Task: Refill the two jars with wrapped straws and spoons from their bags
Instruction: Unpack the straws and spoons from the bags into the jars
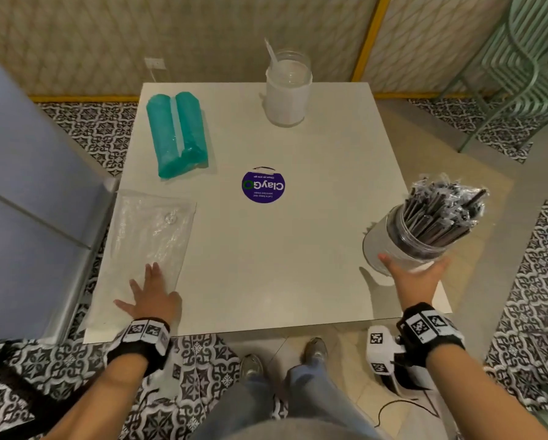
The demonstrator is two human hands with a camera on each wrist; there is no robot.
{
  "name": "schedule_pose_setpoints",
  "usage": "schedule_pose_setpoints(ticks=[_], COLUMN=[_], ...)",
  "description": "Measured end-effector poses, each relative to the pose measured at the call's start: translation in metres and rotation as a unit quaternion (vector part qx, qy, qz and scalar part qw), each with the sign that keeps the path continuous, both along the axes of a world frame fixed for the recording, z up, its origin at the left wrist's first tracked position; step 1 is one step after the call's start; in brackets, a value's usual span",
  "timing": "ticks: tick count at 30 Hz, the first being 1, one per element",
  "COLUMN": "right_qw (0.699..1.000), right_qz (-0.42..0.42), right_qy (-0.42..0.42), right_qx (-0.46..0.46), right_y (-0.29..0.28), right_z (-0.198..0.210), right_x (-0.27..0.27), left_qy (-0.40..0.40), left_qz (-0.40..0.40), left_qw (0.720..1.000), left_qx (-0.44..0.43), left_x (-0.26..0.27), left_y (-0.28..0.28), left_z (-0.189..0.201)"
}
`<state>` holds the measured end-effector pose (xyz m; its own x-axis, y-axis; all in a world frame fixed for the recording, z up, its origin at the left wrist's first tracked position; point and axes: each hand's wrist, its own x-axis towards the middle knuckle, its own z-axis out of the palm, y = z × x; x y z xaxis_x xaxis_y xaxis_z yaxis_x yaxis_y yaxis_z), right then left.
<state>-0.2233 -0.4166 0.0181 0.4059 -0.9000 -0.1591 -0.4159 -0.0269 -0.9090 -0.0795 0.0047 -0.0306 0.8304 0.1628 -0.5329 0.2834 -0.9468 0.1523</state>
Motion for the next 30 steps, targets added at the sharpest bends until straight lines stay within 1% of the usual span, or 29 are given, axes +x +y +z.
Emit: schedule_pose_setpoints(ticks=[3, 5, 7, 8, 9, 10, 13, 15, 16, 18, 21, 23, 25, 26, 27, 29, 30], right_qw=[0.996, 0.993, 0.986, 0.982, 0.980, 0.980, 0.975, 0.964, 0.955, 0.935, 0.916, 0.900, 0.876, 0.863, 0.851, 0.843, 0.840], right_qz=[-0.066, -0.067, -0.043, -0.016, 0.022, 0.067, 0.195, 0.258, 0.282, 0.306, 0.311, 0.322, 0.339, 0.346, 0.352, 0.347, 0.342], right_qy=[0.005, -0.008, -0.036, -0.044, -0.047, -0.048, -0.065, -0.068, -0.065, -0.055, -0.012, 0.029, 0.093, 0.123, 0.133, 0.123, 0.129], right_qx=[0.056, 0.096, 0.157, 0.181, 0.191, 0.180, 0.085, -0.013, -0.069, -0.168, -0.255, -0.292, -0.330, -0.347, -0.366, -0.392, -0.401], right_y=[0.040, 0.071, 0.099, 0.109, 0.117, 0.120, 0.104, 0.082, 0.070, 0.045, 0.013, -0.003, -0.015, -0.018, -0.021, -0.023, -0.023], right_z=[-0.007, -0.010, -0.012, -0.013, -0.012, -0.012, -0.003, 0.014, 0.024, 0.034, 0.036, 0.030, 0.023, 0.019, 0.017, 0.016, 0.017], right_x=[0.005, 0.018, 0.045, 0.064, 0.087, 0.111, 0.201, 0.270, 0.307, 0.373, 0.446, 0.479, 0.498, 0.503, 0.505, 0.503, 0.500], left_qy=[-0.083, -0.111, -0.130, -0.142, -0.156, -0.169, -0.214, -0.251, -0.260, -0.259, -0.201, -0.141, -0.098, -0.092, -0.094, -0.097, -0.093], left_qz=[-0.021, -0.045, -0.065, -0.070, -0.070, -0.063, -0.035, -0.025, -0.006, 0.051, 0.144, 0.184, 0.217, 0.235, 0.257, 0.290, 0.293], left_qw=[0.995, 0.986, 0.973, 0.968, 0.962, 0.957, 0.944, 0.943, 0.944, 0.946, 0.954, 0.961, 0.960, 0.955, 0.946, 0.930, 0.929], left_qx=[-0.045, -0.114, -0.178, -0.197, -0.213, -0.227, -0.249, -0.218, -0.202, -0.188, -0.170, -0.153, -0.147, -0.158, -0.176, -0.203, -0.208], left_x=[-0.014, -0.012, 0.006, 0.021, 0.039, 0.060, 0.142, 0.205, 0.235, 0.290, 0.351, 0.379, 0.395, 0.399, 0.403, 0.407, 0.407], left_y=[-0.029, -0.055, -0.085, -0.100, -0.114, -0.127, -0.150, -0.153, -0.151, -0.146, -0.131, -0.120, -0.114, -0.114, -0.116, -0.124, -0.130], left_z=[0.019, 0.028, 0.033, 0.036, 0.040, 0.047, 0.068, 0.071, 0.071, 0.065, 0.050, 0.035, 0.019, 0.012, 0.005, 0.000, 0.001])
